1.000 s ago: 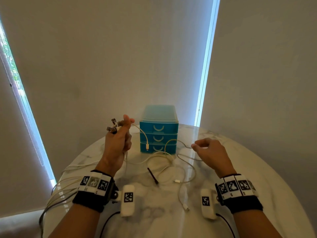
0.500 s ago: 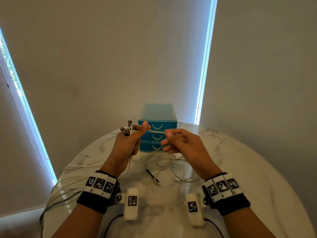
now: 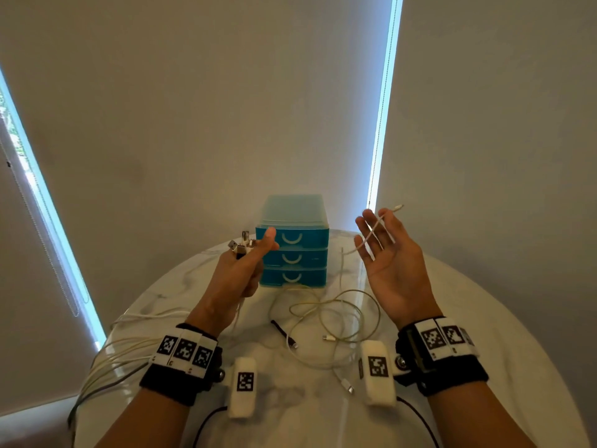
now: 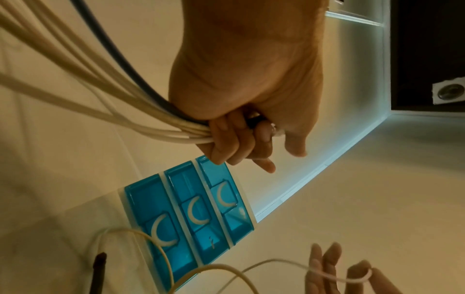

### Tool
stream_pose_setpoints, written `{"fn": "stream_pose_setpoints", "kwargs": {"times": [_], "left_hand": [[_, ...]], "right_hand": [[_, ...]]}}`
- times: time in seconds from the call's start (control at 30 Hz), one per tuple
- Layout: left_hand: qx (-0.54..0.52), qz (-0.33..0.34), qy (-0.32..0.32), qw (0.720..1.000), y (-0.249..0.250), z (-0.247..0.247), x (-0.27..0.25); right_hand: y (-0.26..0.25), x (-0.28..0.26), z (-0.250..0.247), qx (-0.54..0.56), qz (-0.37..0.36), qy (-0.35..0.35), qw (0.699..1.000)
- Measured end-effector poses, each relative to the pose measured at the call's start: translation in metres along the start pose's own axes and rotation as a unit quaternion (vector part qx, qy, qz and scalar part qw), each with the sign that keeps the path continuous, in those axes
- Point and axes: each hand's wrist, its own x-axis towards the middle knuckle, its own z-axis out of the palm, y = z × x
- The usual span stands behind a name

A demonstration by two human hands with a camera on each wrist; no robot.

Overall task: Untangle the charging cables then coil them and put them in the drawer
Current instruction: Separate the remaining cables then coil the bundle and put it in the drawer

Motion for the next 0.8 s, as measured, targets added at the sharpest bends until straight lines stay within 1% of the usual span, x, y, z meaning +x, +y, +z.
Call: {"fn": "stream_pose_setpoints", "kwargs": {"times": [0.07,0.1,0.13,0.2,0.27,0.33,0.43,0.5,0.6,0.67,0.7,0.73,0.8], "left_hand": [[-0.033,-0.021,-0.01,0.999,0.001,-0.001,0.001],[-0.043,-0.027,-0.02,0.998,0.002,-0.001,0.002],[-0.047,-0.031,-0.028,0.998,0.002,0.0,0.002],[-0.043,-0.03,-0.039,0.998,0.004,0.003,-0.001],[-0.044,-0.029,-0.043,0.998,0.006,0.006,-0.004],[-0.065,-0.025,-0.061,0.996,0.007,0.009,-0.005],[-0.124,-0.038,-0.092,0.987,0.007,0.012,-0.004],[-0.118,-0.031,-0.089,0.989,0.007,0.013,-0.005],[-0.036,-0.004,-0.073,0.997,0.004,0.017,-0.007],[-0.003,0.009,-0.067,0.998,0.002,0.018,-0.007],[0.002,0.014,-0.05,0.999,0.001,0.019,-0.007],[-0.001,0.021,-0.026,0.999,0.001,0.018,-0.006],[-0.028,0.04,0.016,0.999,0.002,0.014,-0.003]], "right_hand": [[0.005,-0.002,0.004,-0.004,0.026,-0.041,0.999],[0.008,-0.004,0.007,-0.033,0.045,-0.062,0.996],[0.013,-0.006,0.01,-0.094,0.064,-0.078,0.99],[0.028,-0.012,0.016,-0.243,0.099,-0.1,0.96],[0.047,-0.02,0.022,-0.331,0.118,-0.11,0.93],[0.062,-0.024,0.026,-0.361,0.117,-0.113,0.918],[0.075,-0.027,0.03,-0.38,0.112,-0.121,0.91],[0.078,-0.028,0.032,-0.375,0.112,-0.124,0.912],[0.08,-0.031,0.034,-0.367,0.095,-0.126,0.917],[0.081,-0.033,0.035,-0.372,0.088,-0.137,0.914],[0.082,-0.033,0.035,-0.379,0.088,-0.146,0.91],[0.082,-0.032,0.035,-0.394,0.088,-0.155,0.902],[0.081,-0.03,0.031,-0.453,0.083,-0.172,0.871]]}}
